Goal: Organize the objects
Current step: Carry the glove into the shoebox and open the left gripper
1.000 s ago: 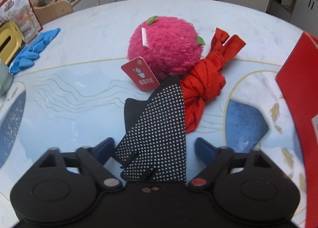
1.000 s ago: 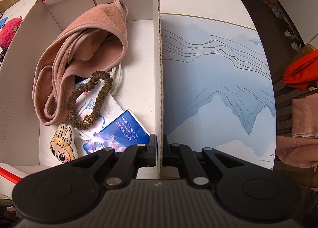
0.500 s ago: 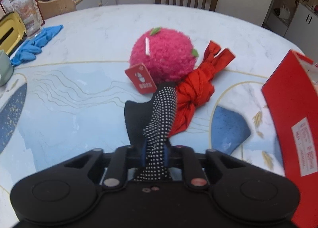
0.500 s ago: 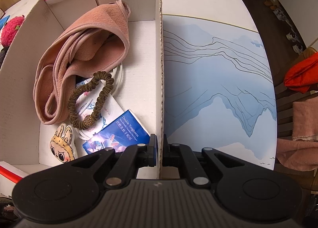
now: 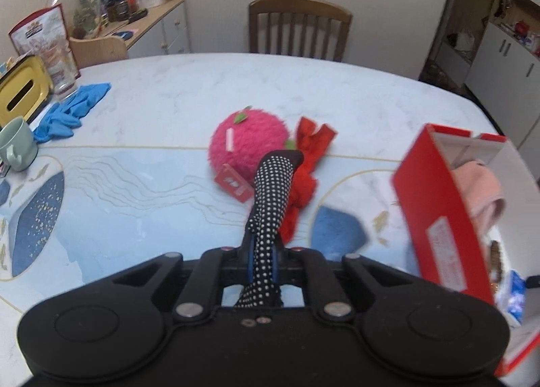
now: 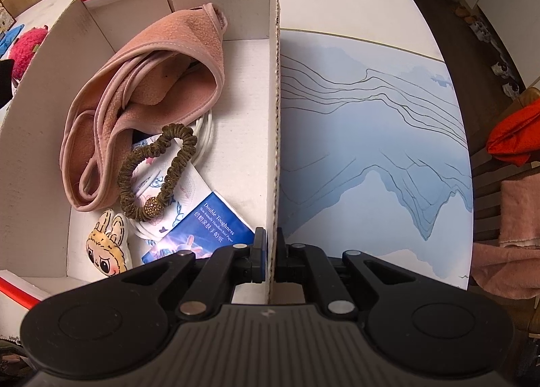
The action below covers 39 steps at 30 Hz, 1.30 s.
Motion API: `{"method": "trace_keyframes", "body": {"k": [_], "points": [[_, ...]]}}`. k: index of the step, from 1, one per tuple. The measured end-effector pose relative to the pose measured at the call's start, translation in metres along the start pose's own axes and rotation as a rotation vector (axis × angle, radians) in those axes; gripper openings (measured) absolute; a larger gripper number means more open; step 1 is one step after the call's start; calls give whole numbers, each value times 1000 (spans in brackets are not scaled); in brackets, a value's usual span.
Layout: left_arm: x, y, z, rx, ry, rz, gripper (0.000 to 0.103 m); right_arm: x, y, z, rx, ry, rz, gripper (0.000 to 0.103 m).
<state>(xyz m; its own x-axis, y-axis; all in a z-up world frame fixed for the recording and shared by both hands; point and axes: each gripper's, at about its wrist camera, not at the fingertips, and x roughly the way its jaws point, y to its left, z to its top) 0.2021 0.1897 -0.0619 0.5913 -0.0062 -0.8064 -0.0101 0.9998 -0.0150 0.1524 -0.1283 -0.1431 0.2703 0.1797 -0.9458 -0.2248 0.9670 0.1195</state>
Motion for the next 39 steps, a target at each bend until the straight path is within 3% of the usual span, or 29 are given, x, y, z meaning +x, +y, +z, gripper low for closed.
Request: {"method": "trace_keyframes", "body": {"k": [17, 27, 39], "points": [[-61, -110, 27, 162, -87, -211, 7, -2, -2, -2, -17, -14, 26, 3], [-55, -187, 24, 328, -73, -287, 7, -1, -4, -3, -26, -17, 34, 3], [-16, -258, 3, 466, 6, -353, 7, -1, -4, -2, -28, -19, 40, 4]]}}
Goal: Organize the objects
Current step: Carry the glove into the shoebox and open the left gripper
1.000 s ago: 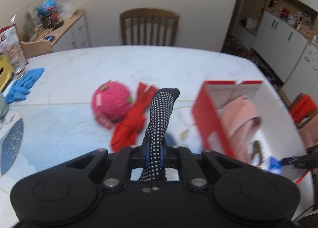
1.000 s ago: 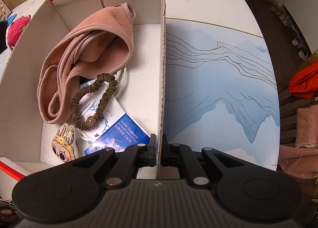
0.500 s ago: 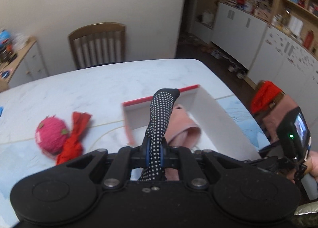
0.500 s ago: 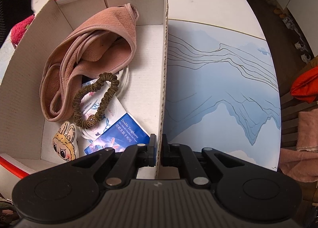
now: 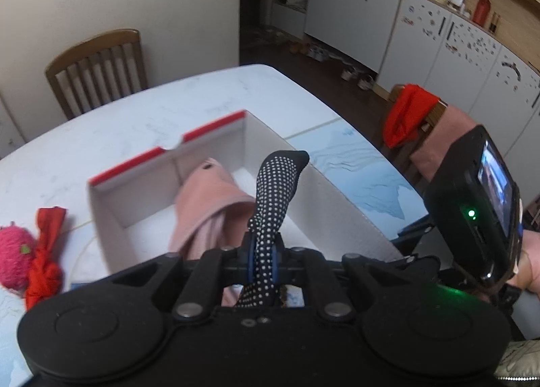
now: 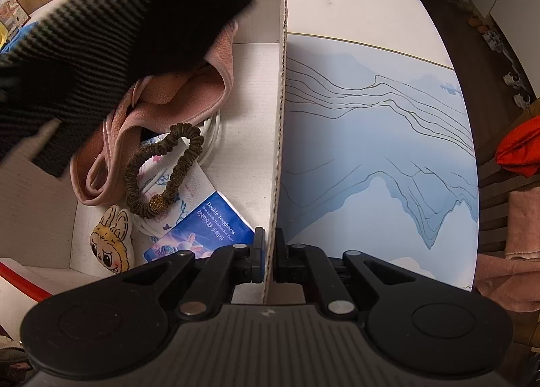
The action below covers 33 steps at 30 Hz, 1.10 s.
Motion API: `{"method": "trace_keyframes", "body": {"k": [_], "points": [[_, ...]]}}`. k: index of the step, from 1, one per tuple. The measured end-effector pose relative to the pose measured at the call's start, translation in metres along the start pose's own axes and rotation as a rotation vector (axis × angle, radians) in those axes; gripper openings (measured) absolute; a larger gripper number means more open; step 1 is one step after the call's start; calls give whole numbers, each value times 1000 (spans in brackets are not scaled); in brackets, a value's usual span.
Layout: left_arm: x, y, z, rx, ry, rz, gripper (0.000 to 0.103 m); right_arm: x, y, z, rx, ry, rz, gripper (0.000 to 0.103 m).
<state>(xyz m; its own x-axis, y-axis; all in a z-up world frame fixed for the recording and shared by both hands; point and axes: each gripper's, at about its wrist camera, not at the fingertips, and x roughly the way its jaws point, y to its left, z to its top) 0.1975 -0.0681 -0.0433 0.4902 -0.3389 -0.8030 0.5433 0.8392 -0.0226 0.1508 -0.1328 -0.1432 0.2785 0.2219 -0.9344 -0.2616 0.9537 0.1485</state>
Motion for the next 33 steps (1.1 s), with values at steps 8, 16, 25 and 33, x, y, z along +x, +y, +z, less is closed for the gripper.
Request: {"method": "trace_keyframes", "body": {"k": [8, 16, 25, 33], "points": [[39, -10, 2, 60, 79, 17, 7, 0, -2, 0, -1, -1, 4, 4], [76, -10, -4, 75, 186, 14, 7, 1, -1, 0, -6, -1, 5, 4], [89, -4, -9, 69, 234, 14, 17, 1, -2, 0, -6, -1, 7, 4], [83, -4, -12, 55, 224, -17, 32, 0, 0, 0, -7, -2, 6, 4]]}}
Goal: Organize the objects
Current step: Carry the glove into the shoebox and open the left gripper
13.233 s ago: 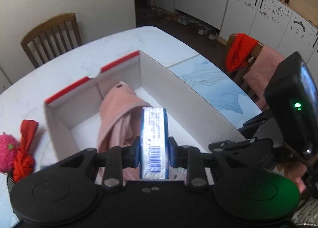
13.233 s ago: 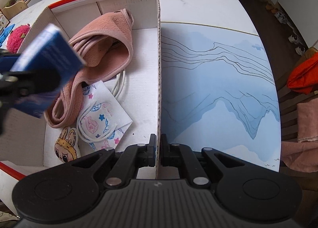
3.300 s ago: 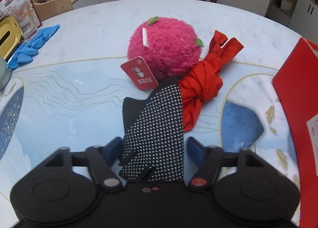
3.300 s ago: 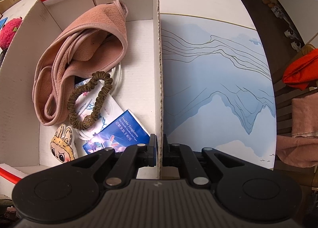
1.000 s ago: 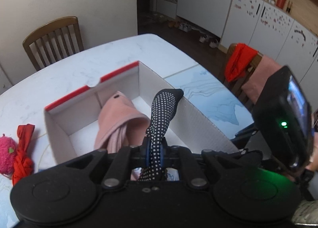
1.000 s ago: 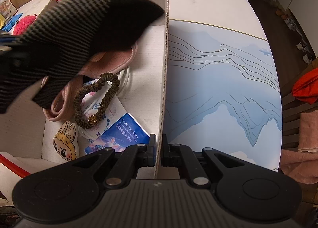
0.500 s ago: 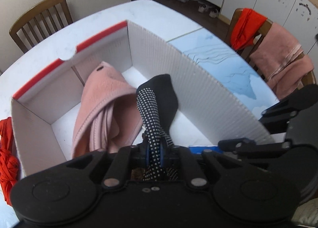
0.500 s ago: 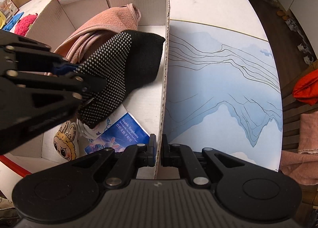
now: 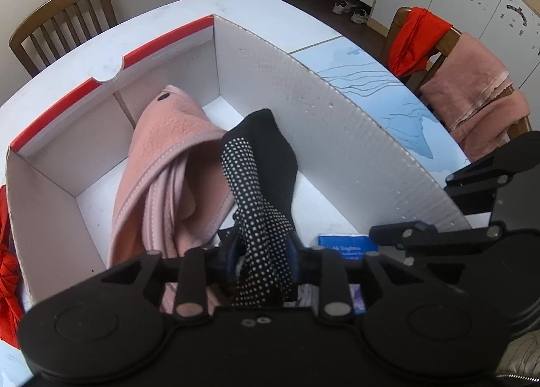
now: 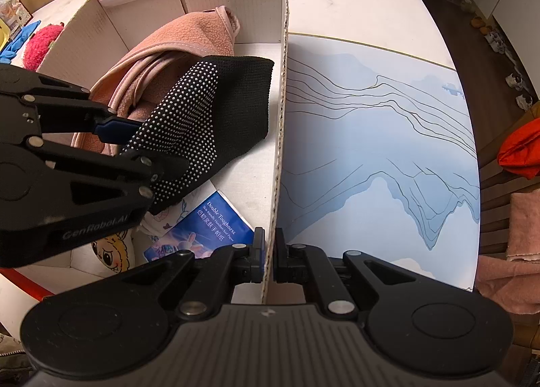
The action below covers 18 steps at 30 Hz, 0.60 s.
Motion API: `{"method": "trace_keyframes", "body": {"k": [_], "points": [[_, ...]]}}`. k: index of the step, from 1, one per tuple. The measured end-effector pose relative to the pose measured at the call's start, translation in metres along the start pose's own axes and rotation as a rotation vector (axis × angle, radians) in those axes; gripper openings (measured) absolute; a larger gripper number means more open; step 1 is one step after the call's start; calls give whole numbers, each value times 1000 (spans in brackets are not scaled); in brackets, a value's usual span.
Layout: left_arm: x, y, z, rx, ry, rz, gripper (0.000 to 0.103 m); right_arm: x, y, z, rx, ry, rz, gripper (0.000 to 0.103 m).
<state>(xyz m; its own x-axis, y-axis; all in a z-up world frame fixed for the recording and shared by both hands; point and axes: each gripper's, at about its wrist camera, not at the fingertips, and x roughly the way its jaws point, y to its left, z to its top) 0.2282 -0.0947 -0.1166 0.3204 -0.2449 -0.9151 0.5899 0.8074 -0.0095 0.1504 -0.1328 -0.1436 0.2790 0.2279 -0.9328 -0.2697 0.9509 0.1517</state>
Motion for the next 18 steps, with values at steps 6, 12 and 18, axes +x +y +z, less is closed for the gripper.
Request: {"method": "trace_keyframes", "body": {"k": [6, 12, 18], "points": [[-14, -2, -4, -1, -34, -9, 48, 0, 1, 1, 3, 1, 1, 4], [-32, 0, -9, -14, -77, -13, 51, 0, 2, 2, 3, 2, 0, 4], [-56, 8, -13, -36, -139, 1, 64, 0, 2, 3, 0, 2, 0, 4]]}}
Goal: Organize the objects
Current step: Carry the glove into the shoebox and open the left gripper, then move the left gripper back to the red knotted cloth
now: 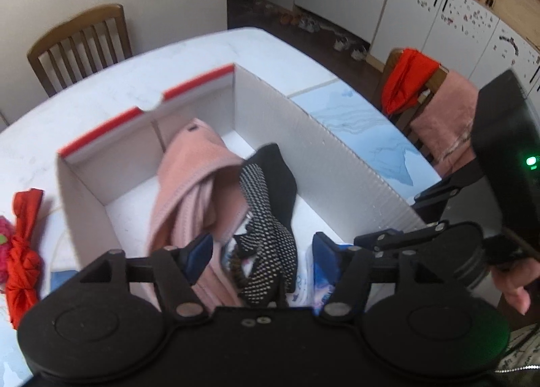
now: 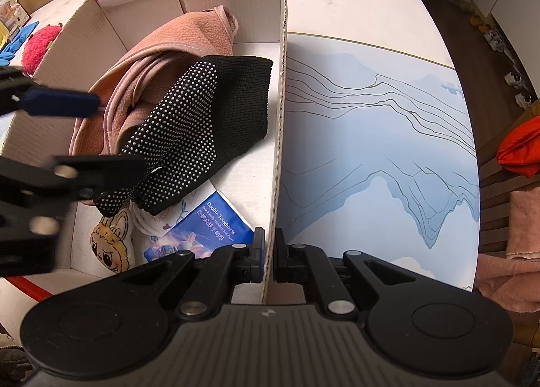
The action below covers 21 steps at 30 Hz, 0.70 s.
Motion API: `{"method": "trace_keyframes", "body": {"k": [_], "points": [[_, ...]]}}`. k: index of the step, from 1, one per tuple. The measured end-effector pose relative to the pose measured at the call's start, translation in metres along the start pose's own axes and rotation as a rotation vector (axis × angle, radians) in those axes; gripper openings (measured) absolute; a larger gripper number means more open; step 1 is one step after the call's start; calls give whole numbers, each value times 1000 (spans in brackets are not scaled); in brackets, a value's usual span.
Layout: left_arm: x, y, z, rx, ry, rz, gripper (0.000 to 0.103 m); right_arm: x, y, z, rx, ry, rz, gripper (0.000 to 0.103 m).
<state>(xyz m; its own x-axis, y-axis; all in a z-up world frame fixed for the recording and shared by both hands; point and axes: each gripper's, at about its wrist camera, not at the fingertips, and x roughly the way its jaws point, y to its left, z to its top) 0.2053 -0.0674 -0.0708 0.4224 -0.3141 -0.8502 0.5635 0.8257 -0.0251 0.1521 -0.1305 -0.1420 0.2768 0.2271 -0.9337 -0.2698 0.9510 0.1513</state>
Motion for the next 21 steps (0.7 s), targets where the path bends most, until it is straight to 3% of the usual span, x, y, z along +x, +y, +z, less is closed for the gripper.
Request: {"method": "trace_keyframes", "body": {"k": [11, 21], "points": [[-36, 34, -8, -68, -73, 47, 67, 0, -3, 0, 1, 5, -4, 4], [-63, 102, -31, -187, -123, 142, 79, 0, -2, 1, 1, 14, -21, 4]]}}
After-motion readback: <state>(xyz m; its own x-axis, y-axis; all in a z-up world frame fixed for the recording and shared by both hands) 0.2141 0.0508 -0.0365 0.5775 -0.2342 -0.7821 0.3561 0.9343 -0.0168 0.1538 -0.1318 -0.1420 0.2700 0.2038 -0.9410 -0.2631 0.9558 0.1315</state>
